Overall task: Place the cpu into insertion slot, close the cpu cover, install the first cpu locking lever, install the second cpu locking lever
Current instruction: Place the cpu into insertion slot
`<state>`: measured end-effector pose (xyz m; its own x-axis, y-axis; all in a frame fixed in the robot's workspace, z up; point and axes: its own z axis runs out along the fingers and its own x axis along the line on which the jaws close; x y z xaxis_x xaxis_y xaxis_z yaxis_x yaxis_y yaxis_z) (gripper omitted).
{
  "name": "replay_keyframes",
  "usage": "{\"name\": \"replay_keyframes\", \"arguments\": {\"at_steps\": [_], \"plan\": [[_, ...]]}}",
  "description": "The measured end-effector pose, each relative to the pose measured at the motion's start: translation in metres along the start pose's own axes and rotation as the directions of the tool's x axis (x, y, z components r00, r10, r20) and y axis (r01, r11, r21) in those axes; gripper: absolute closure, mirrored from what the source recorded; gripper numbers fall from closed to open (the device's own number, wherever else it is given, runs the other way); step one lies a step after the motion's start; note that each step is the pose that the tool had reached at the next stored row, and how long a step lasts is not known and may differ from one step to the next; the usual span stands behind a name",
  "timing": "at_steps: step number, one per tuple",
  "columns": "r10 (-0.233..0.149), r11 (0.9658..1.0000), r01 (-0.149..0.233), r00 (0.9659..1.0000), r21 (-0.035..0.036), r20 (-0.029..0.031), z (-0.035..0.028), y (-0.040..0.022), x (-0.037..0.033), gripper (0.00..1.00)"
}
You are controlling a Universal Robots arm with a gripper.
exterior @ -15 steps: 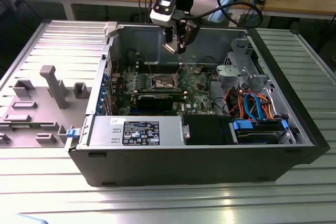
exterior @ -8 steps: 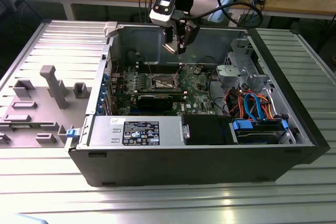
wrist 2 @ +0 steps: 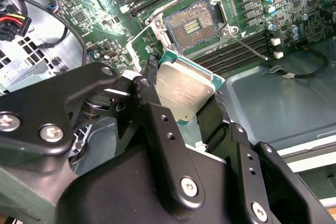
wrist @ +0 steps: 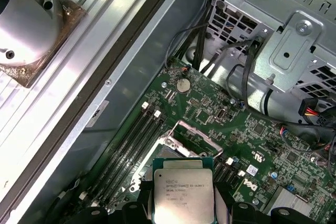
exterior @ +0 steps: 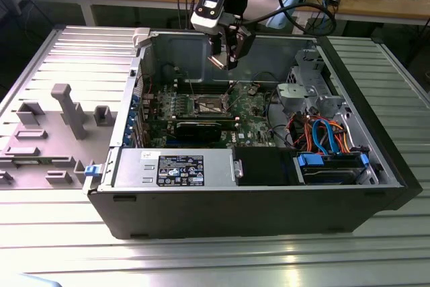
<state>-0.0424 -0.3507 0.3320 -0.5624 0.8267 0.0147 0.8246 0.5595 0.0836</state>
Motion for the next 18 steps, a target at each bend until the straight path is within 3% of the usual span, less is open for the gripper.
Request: {"name": "replay_keyframes", "arguments": {"at_steps": [18], "plan": [[0.031,0.9995,-0.031,0.9995,-0.0005,0.0026,0.0007,-0.0001,0.0000,0.45]]}}
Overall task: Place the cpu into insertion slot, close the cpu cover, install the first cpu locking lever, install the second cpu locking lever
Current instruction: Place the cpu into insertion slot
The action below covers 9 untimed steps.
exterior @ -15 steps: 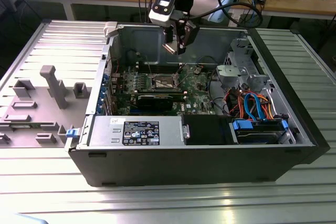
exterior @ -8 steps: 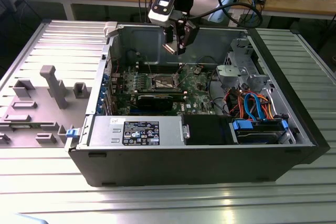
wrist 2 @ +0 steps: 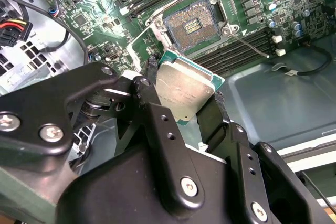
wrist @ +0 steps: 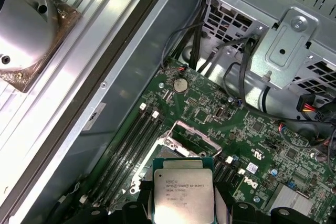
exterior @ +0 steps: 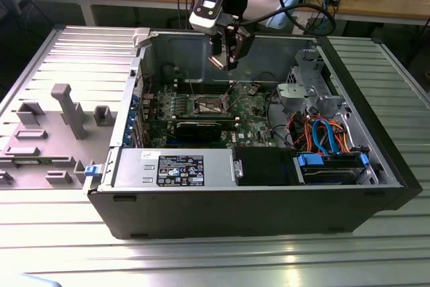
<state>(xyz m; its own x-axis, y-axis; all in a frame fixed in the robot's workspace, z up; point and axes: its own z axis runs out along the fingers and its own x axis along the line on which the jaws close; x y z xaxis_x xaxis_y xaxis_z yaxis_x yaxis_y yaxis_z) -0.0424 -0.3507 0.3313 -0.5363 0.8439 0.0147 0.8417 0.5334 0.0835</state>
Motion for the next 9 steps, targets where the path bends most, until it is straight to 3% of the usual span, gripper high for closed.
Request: {"name": "replay_keyframes", "arguments": {"at_steps": [9], "plan": [[0.013,0.9999,-0.013,0.9999,-0.0002,0.0010,0.0003,0.0000,0.0000,0.45]]}}
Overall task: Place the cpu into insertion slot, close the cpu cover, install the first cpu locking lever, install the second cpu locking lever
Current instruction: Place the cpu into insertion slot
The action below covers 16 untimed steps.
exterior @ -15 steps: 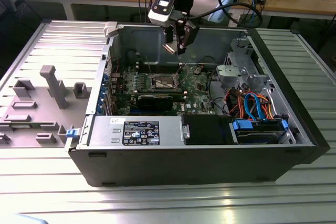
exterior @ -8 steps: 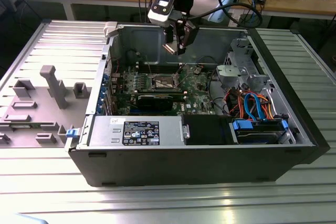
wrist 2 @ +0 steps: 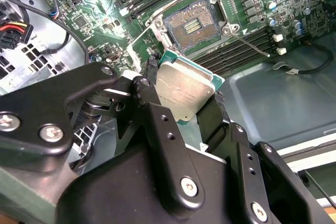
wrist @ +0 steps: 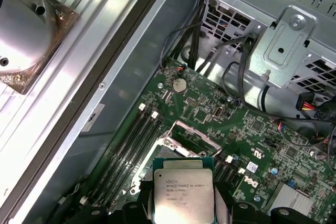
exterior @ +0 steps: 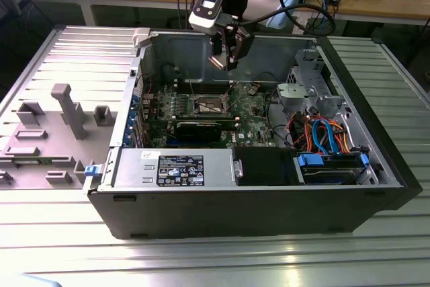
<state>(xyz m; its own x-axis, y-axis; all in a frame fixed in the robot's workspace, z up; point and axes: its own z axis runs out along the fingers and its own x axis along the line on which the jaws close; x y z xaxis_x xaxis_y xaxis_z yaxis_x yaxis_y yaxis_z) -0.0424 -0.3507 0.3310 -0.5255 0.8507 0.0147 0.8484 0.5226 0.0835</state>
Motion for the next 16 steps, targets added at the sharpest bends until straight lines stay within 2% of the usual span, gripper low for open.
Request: {"name": "replay_keyframes", "arguments": {"at_steps": [16], "plan": [[0.024,0.9997,-0.024,0.9997,-0.0003,0.0020,0.0005,0.0000,0.0000,0.45]]}}
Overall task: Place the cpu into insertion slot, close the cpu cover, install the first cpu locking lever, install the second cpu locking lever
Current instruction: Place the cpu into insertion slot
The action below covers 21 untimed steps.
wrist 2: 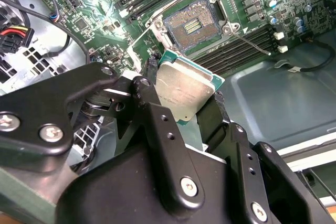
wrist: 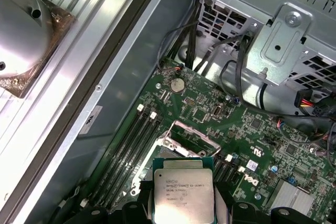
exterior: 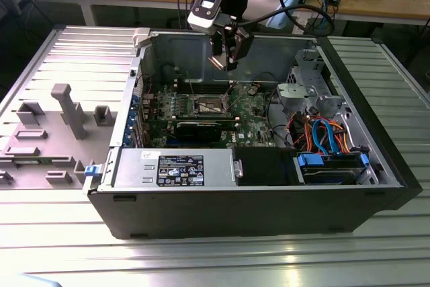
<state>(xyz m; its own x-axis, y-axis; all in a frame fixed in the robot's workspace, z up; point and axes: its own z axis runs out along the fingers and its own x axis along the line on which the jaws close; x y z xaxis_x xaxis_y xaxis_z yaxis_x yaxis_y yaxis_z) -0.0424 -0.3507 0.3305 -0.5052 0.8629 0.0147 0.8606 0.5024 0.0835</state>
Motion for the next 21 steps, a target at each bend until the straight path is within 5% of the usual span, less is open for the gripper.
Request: {"name": "replay_keyframes", "arguments": {"at_steps": [21], "plan": [[0.033,0.9995,-0.033,0.9994,-0.0006,0.0028,0.0007,0.0000,0.0000,0.45]]}}
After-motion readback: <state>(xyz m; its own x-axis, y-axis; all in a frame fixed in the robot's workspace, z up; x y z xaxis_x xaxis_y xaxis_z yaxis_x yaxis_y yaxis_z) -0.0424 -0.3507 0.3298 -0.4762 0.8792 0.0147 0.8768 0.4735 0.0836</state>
